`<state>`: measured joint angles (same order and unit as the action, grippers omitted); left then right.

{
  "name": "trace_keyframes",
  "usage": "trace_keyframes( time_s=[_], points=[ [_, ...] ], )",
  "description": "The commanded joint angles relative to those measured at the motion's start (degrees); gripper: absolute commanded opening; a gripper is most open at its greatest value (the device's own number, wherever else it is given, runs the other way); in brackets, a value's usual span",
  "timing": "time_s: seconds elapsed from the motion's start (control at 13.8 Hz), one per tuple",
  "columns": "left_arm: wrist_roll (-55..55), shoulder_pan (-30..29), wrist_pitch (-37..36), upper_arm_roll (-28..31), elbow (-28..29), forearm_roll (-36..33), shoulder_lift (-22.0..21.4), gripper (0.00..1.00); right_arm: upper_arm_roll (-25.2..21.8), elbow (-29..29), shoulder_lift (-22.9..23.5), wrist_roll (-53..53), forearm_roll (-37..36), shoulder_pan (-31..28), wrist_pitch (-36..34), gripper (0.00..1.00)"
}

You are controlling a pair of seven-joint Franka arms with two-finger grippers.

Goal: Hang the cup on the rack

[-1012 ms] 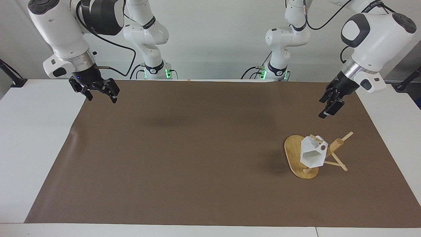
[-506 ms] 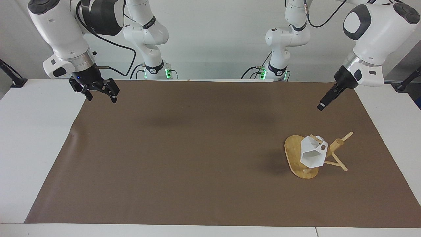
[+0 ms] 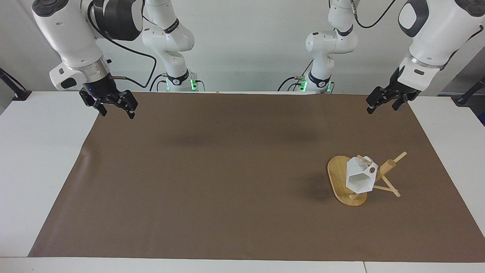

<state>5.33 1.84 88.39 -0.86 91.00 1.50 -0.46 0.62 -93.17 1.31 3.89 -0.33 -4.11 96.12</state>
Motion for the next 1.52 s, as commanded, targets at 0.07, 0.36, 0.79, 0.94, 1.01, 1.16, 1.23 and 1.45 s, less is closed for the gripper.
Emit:
trace_keyframes(
  time_s=[0.07, 0.36, 0.79, 0.94, 1.01, 1.16, 1.23, 1.45],
  points=[
    [-4.1, 0.7, -4.3, 1.0, -0.7, -1.2, -2.6, 1.0, 0.3, -1.5, -1.8, -1.7, 1.2, -0.6, -0.2, 1.0],
    [-4.1, 0.4, -5.0, 0.4, -0.9, -1.4, -2.7, 1.0, 0.2, -1.5, -1.8, -1.7, 1.2, -0.6, -0.2, 1.0],
    [-3.9, 0.9, -5.9, 0.2, -2.3, -1.4, -2.5, 1.0, 0.2, -1.5, -1.8, -1.7, 1.2, -0.6, -0.2, 1.0],
    [-3.9, 1.0, -5.7, 0.2, -2.3, -1.4, -2.5, 1.0, 0.2, -1.4, -1.8, -1.7, 1.2, -0.6, -0.2, 1.0],
    [-3.9, 1.0, -5.8, 0.2, -2.3, -1.4, -2.5, 1.0, 0.2, -1.5, -1.8, -1.7, 1.2, -0.6, -0.3, 1.0],
    [-3.9, 1.1, -5.9, 0.3, -2.3, -1.4, -2.5, 1.0, 0.2, -1.5, -1.8, -1.7, 1.2, -0.6, -0.2, 1.0],
    [-3.9, 1.1, -5.9, 0.3, -2.3, -1.4, -2.5, 1.0, 0.3, -1.5, -1.8, -1.7, 1.2, -0.6, -0.2, 1.0],
    [-3.7, 0.5, -5.9, 0.4, -2.2, -1.4, -2.5, 1.0, 0.2, -1.4, -1.8, -1.7, 1.2, -0.6, -0.2, 1.0]
  ],
)
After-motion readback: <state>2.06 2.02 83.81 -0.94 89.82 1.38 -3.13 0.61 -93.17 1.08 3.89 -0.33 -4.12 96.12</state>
